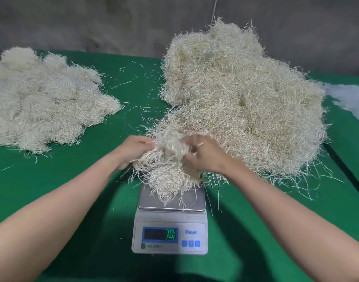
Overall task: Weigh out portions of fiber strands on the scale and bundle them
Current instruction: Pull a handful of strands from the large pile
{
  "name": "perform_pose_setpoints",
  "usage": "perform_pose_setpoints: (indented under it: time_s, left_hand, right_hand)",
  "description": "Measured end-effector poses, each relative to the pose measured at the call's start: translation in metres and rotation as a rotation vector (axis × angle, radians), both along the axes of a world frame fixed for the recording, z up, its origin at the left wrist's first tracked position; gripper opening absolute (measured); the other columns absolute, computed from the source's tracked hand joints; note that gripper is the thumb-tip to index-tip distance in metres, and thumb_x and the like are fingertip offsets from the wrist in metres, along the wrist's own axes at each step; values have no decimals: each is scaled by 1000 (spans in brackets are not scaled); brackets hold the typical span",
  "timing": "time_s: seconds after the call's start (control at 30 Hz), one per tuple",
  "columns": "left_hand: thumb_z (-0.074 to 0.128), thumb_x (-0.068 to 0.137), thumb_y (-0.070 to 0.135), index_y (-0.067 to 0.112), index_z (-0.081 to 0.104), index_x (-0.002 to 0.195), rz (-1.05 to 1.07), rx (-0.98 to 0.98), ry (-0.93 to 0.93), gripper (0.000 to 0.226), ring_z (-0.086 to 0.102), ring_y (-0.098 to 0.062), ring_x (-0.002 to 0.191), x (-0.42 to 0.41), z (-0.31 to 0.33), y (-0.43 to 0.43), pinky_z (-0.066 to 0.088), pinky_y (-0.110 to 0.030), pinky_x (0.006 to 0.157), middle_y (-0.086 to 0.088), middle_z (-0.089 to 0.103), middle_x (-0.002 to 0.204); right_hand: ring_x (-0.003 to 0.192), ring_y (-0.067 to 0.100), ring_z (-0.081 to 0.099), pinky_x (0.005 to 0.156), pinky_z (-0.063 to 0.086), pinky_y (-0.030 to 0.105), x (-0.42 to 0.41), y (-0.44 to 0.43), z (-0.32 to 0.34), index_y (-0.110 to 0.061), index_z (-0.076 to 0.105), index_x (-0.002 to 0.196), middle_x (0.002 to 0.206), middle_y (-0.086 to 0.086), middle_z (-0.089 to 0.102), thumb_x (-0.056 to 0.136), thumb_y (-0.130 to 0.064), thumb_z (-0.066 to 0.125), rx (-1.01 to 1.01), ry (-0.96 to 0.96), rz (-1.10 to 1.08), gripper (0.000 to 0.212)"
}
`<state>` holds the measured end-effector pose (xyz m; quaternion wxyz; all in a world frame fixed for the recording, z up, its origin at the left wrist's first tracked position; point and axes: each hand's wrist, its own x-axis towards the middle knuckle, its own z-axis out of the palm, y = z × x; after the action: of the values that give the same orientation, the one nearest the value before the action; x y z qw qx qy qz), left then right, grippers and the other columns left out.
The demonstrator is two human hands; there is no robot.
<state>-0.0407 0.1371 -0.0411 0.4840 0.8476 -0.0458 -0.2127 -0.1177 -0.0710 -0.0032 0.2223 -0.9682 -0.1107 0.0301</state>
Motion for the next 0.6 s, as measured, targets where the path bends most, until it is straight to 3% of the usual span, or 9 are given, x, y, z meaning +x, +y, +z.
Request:
perform_pose_setpoints:
  time_s: [0.07, 0.13, 0.17, 0.2, 0.3, 0.33, 0.4, 0.5, 0.6]
  left_hand:
    - [52, 94, 16, 16, 55, 130, -15, -8, 20, 36, 52, -9, 60, -7, -1, -3, 49, -17, 53, -15, 59, 122]
    - [48, 97, 17, 17, 51, 133, -41, 12, 47, 36, 64, -21, 97, -13, -3, -6, 52, -32, 88, -18, 45, 138]
    - [44, 99, 18, 17, 47, 137, -50, 17, 75, 38, 57, -27, 112, -15, -3, -8, 42, -34, 100, -15, 41, 144]
    - [42, 100, 19, 17, 42, 140, -50, -2, 104, 40, 55, -29, 113, -17, -4, -10, 39, -32, 103, -12, 37, 147]
    - [41, 99, 29, 14, 33, 144, 24, -170, 175, 49, 36, -24, 134, -18, -9, -12, 22, -37, 113, -7, 26, 152]
    - [41, 96, 34, 12, 35, 143, 76, -243, 191, 52, 29, -24, 138, -17, -10, -12, 16, -41, 115, -7, 28, 152]
    - [42, 91, 44, 11, 47, 131, 155, -416, 242, 52, 38, -25, 133, -17, -11, -12, 23, -44, 114, -8, 51, 137]
    - [40, 80, 69, 22, 56, 129, -7, -595, 413, 69, 53, -26, 122, -19, -2, -18, 35, -52, 106, -5, 62, 126]
    - [55, 70, 71, 20, 67, 116, -35, -793, 520, 69, 61, -34, 112, -18, 20, -46, 48, -56, 90, -13, 64, 122]
  right_hand:
    - [139, 32, 22, 111, 24, 48, 2, 4, -24, -26, 24, 146, 152, 12, 22, 84, -51, 59, -178, 197, 90, 76]
    - [143, 30, -10, 113, 2, 53, 2, 8, -46, -37, -5, 148, 156, 5, -17, 74, -73, 54, -281, 308, 134, 101]
    - [142, 30, -15, 113, -1, 54, 2, 10, -56, -40, -13, 146, 154, 3, -24, 72, -74, 54, -312, 323, 143, 105]
    - [142, 30, -14, 114, 0, 55, 1, 12, -65, -40, -17, 144, 153, 4, -25, 73, -72, 57, -330, 324, 147, 107]
    - [140, 35, 20, 112, 23, 48, -1, 17, -82, -29, 0, 149, 155, 15, 11, 82, -46, 66, -258, 241, 109, 96]
    - [134, 33, 32, 110, 30, 43, -1, 17, -83, -25, 12, 149, 148, 16, 28, 83, -34, 68, -165, 197, 82, 87]
    - [118, 26, 48, 102, 41, 36, 0, 17, -76, -21, 34, 141, 129, 12, 50, 81, -16, 68, 47, 108, 10, 70]
    - [97, 17, 49, 78, 39, 14, 11, 13, -50, -16, 48, 130, 105, 2, 52, 74, -5, 68, 280, -69, -97, 60]
    - [113, 24, 45, 92, 38, 24, 17, 20, -28, -14, 44, 136, 121, 9, 42, 78, -12, 68, 305, -127, -141, 63]
